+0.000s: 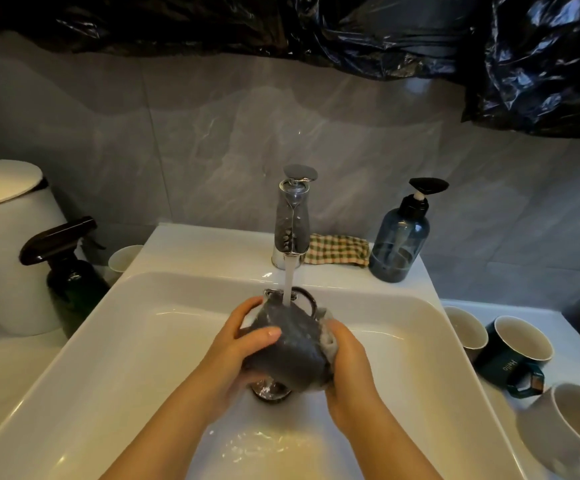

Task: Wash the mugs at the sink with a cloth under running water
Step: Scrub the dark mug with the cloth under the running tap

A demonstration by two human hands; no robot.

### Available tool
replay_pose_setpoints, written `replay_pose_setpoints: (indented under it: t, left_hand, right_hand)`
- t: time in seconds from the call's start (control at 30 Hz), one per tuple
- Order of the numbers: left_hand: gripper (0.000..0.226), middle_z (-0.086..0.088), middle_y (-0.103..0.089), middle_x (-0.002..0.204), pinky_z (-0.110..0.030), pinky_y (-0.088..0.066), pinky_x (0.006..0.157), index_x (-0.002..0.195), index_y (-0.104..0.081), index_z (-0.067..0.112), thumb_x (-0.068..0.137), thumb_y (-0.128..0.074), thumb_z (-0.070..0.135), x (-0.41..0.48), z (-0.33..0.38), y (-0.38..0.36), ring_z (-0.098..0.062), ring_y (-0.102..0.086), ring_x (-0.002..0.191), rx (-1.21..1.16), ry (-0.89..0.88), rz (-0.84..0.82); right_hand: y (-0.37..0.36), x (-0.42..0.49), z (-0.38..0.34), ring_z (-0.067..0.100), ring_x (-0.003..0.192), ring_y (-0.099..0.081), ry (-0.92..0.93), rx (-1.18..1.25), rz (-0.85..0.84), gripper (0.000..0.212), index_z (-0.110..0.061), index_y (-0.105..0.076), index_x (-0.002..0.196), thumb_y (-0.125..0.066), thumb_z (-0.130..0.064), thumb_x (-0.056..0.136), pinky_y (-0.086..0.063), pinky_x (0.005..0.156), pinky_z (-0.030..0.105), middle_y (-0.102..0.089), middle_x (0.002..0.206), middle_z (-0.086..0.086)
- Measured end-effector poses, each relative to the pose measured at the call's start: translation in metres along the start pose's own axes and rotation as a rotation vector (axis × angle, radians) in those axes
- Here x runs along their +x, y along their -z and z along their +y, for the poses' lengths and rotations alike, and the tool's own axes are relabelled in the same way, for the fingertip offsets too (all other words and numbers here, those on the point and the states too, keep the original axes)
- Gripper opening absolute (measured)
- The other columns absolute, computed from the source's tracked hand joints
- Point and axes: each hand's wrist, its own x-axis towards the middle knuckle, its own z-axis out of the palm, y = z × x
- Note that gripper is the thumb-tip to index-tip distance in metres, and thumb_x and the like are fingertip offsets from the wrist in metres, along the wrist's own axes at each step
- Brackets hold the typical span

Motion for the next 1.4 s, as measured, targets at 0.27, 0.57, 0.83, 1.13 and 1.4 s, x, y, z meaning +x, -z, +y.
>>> replay_pose_setpoints:
  t: [0.27,0.57,0.83,1.13,1.4]
  left_hand:
    - [0.08,-0.023,-0.065,0.11,-0.039,-0.056,0.053,0.13,-0.048,0.012,0.057,-0.073,0.032,-0.001,0.002,0.005,-0.03,-0.068,0.075,-0.275,0.133,0.182]
    - [0.059,-0.019,-0.072,0.084,-0.04,-0.051,0.073,0.103,-0.064,0.006,0.054,-0.069,0.038,-0.006,0.0,-0.017,-0.034,-0.065,0.077,-0.194,0.365,0.019]
    - [0.059,-0.022,-0.066,0.105,-0.045,-0.043,0.091,0.105,-0.069,0.001,0.064,-0.07,0.044,-0.003,0.005,0.003,-0.035,-0.058,0.094,-0.475,0.553,0.02]
    - [0.065,-0.025,-0.066,0.109,-0.053,-0.044,0.094,0.113,-0.062,0.006,0.065,-0.07,0.049,0.001,-0.001,0.001,-0.043,-0.061,0.101,-0.379,0.557,0.022]
    - [0.075,-0.013,-0.051,0.116,-0.046,-0.055,0.075,0.11,-0.041,0.037,0.048,-0.083,0.034,-0.002,-0.002,-0.007,-0.034,-0.061,0.098,0.04,0.025,0.23]
  right_hand:
    - [-0.022,-0.019,0.021,0.006,0.112,-0.052,0.555,-0.194,-0.157,0.033,-0.04,-0.036,0.126,-0.041,-0.022,0.099,-0.05,0.093,0.027,-0.047,0.119,-0.02]
    - [-0.008,0.001,0.009,0.022,0.097,-0.064,0.35,0.08,-0.025,0.036,-0.029,-0.058,0.106,-0.045,-0.058,0.088,-0.055,0.084,0.041,-0.066,0.102,0.005]
    - [-0.011,0.0,0.013,-0.002,0.135,-0.019,0.686,-0.47,-0.181,0.038,-0.057,-0.021,0.12,-0.041,-0.039,0.094,-0.022,0.109,0.016,-0.019,0.14,-0.027]
    - [-0.004,-0.001,-0.004,0.006,0.077,-0.053,0.429,-0.18,0.012,0.012,-0.034,-0.05,0.083,-0.047,-0.037,0.095,-0.045,0.057,0.017,-0.054,0.087,-0.011]
    - [-0.005,0.004,-0.001,0.015,0.087,-0.058,0.415,-0.289,0.126,0.023,-0.026,-0.047,0.094,-0.034,-0.045,0.097,-0.056,0.08,0.037,-0.058,0.095,0.001]
